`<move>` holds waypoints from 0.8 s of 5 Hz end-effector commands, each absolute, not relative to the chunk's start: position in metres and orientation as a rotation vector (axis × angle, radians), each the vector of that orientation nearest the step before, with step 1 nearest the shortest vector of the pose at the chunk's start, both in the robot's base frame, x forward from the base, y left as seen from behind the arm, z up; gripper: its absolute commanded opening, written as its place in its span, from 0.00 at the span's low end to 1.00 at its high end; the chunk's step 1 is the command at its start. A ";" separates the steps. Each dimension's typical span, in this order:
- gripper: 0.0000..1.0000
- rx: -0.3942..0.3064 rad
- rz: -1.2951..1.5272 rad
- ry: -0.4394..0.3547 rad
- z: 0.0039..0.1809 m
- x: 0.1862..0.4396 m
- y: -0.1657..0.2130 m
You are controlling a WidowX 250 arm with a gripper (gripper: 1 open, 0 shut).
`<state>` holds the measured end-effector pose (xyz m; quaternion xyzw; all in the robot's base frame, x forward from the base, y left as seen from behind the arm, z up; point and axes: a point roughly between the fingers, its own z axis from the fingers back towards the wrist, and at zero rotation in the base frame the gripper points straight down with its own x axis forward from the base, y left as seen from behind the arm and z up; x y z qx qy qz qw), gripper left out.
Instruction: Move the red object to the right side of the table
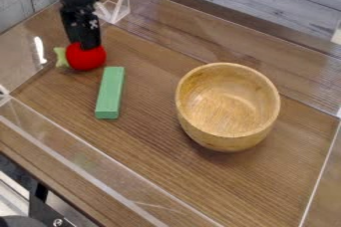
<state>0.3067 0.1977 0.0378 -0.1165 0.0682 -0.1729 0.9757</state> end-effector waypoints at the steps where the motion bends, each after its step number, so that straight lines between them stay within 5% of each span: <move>1: 0.00 -0.194 -0.335 0.101 0.039 0.311 0.213; 2: 0.00 -0.189 -0.282 0.083 0.042 0.308 0.216; 4: 0.00 -0.156 -0.243 0.030 0.097 0.308 0.216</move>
